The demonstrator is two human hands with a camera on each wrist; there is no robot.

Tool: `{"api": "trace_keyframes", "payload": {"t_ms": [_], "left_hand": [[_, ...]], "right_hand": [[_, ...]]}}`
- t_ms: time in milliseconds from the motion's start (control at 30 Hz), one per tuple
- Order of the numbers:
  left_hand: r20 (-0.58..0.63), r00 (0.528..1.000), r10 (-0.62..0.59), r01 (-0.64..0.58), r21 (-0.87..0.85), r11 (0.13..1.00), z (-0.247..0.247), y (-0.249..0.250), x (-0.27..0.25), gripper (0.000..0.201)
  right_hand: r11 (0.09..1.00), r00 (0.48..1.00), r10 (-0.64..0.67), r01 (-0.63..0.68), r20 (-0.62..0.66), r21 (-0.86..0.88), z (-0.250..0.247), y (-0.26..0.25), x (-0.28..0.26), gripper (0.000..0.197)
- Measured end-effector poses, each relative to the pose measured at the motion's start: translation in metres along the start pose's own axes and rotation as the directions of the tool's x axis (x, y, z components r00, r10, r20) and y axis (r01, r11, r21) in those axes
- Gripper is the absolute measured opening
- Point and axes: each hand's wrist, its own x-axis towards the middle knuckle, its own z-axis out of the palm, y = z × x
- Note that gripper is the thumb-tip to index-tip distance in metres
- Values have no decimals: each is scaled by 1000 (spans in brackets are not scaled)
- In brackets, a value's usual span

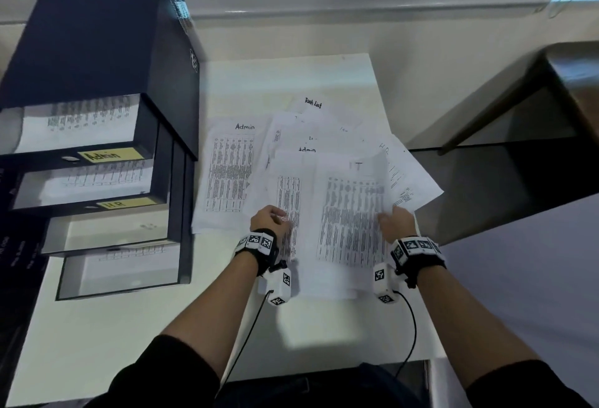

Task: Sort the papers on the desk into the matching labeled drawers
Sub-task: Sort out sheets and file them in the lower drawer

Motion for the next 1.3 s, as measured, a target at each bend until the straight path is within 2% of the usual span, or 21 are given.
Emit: {"api": "trace_keyframes", "payload": {"t_ms": [33,67,133,200,267,300,400,533,600,700,767,833,867,933,1033,1100,1133,1200,1233,1300], "left_hand": [[-6,1000,5,-6,-9,1000,2,0,0,25],[-17,1000,5,-5,-12,1000,3,1,-1,26],[-30,999,-11,11,-18,1000,8,7,-3,23],[-25,999,-19,19,-4,1000,13,13,-6,20],[-7,1000,6,-6,28,1000,15,15,-6,34],[1,1000,20,-20,35,999,15,15,-4,37],[50,999,20,-20,-15,1000,10,8,0,23],[94,995,-13,15,-18,1000,3,-6,-1,35],[88,995,-39,39,0,999,3,-9,-1,40],[88,994,-69,73,-49,996,3,-3,0,51],[123,991,-52,59,-54,997,5,8,-3,72],[169,985,-37,29,49,998,8,17,-5,97],[180,983,-43,18,134,991,10,21,-7,100],[183,982,-55,2,278,960,12,24,-10,90],[205,978,-27,-57,394,917,10,26,-14,60],[240,971,26,-129,423,897,9,25,-18,40],[260,964,55,-167,429,888,10,24,-20,31],[304,945,118,-245,420,874,11,24,-26,22],[324,932,160,-287,397,872,12,24,-29,21],[334,912,236,-351,343,871,13,24,-32,23]], "right_hand": [[998,999,-10,12,-35,55,1,6,1,12],[994,998,-21,27,-50,109,2,10,0,15],[984,998,-62,61,2,170,6,14,-3,23],[988,991,-104,94,83,121,10,13,-4,24],[988,987,-106,91,119,127,11,12,-1,20],[988,992,-82,68,100,136,10,11,0,20],[983,998,49,-41,-41,180,1,23,12,25],[948,970,191,-144,-147,284,-5,56,33,34],[947,970,187,-135,-156,293,-10,51,27,35],[947,992,120,-102,-41,305,-10,34,11,31],[962,999,30,-40,40,272,-4,21,3,26],[979,990,-46,18,137,201,9,12,0,17],[983,983,-79,50,164,178,15,7,-4,14],[986,977,-115,89,180,143,24,2,-7,28],[996,983,-62,49,173,79,34,0,-6,55],[995,987,-11,-4,162,97,45,7,2,74],[993,989,-3,-15,150,121,43,4,-1,75],[980,991,40,-64,124,189,36,-4,-11,51],[970,989,73,-100,126,223,34,-5,-14,42],[951,991,86,-112,103,287,35,1,-13,40]]}}
